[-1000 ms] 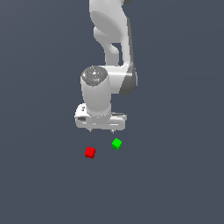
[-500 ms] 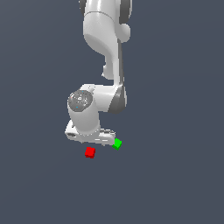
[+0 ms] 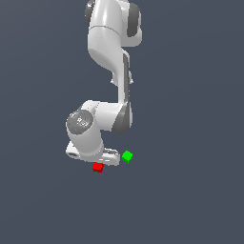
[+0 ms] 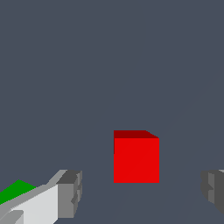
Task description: Stack the red cube on top of the green cube.
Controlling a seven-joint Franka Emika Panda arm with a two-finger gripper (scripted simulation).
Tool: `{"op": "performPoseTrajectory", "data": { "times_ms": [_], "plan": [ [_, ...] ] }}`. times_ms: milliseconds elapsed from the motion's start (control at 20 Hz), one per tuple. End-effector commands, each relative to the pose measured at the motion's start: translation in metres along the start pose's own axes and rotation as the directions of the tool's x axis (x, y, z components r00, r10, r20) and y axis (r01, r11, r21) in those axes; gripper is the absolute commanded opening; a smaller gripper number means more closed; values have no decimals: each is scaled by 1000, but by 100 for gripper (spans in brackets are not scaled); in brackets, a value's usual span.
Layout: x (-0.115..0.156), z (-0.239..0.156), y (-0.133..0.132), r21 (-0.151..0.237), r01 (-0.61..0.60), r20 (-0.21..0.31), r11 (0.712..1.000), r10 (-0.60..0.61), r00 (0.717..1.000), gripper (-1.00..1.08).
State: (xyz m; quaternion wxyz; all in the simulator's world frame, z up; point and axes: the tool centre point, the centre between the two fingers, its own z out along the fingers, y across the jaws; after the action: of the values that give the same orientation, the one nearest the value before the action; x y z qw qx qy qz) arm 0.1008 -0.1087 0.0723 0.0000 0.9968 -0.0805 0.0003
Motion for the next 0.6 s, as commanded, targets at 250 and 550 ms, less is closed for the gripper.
{"op": "performPoseTrajectory", "data": {
  "times_ms": [250,550],
  "plan": [
    [3,2,2,0,-4,1,1000,4,1000,100],
    [2,21,2,0,-4,1,1000,4,1000,100]
  ]
}}
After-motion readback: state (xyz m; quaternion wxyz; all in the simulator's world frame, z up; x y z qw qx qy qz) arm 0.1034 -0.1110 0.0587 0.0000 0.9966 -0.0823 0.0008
